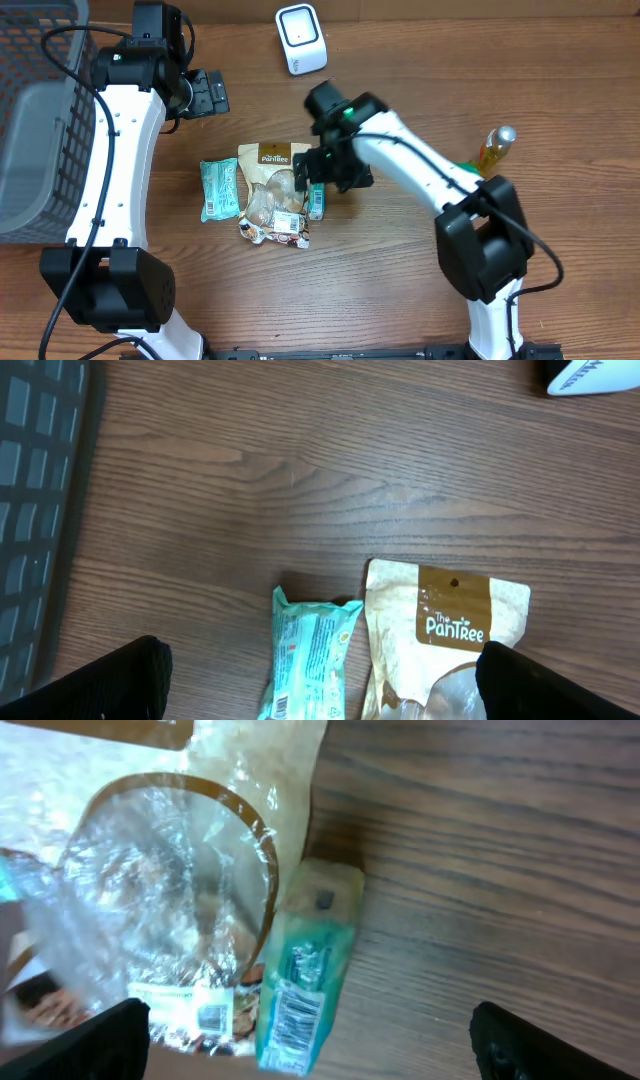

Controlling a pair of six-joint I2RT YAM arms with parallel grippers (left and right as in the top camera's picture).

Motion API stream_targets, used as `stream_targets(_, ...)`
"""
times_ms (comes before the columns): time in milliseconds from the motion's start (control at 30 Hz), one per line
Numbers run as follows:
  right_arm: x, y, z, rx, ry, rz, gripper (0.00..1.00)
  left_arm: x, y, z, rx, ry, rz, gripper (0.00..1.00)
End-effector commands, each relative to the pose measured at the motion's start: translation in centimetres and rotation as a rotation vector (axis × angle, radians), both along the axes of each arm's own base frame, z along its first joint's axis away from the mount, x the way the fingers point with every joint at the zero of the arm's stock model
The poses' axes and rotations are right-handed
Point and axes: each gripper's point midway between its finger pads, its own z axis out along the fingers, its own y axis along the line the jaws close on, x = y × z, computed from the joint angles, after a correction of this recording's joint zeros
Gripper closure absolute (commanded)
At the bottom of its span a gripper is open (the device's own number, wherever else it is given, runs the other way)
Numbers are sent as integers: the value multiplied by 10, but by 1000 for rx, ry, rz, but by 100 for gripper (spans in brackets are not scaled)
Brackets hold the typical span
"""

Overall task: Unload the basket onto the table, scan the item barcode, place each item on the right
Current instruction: 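Move the right gripper over the teal wrapped snack bar, then lower the right gripper and close it on the teal snack bar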

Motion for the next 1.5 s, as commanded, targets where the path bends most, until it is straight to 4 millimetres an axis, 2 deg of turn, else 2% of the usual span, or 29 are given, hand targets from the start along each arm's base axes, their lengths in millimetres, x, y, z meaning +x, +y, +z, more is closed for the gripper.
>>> stream_targets(0,6,-6,3,-142,-126,-70,0,1,-3,7,-4,-19,-4,0)
stream_targets(200,-7,15,3,-129,-146,-15,0,1,-3,7,-4,-19,-4,0)
stream_targets(500,-11,16,2,-137,-137,-6,0,1,-3,7,-4,-19,-4,0)
stream_targets(667,-13,14,-1,-143,-131,-5,9,1,-3,7,-4,-19,-4,0)
stream_targets(933,-17,9,-20,-151,-125,-5,24,1,-3,7,-4,-19,-4,0)
stream_targets(1133,-15,10,-21,-149,-133,-6,51,1,-3,7,-4,-19,-4,1)
stream_targets(1233,-12,7,-20,-167,-151,-9,60,1,-3,7,-4,-19,-4,0)
stream_targets(1467,-4,2,-20,-197,-192,-17,63,1,-3,7,-4,-19,-4,1)
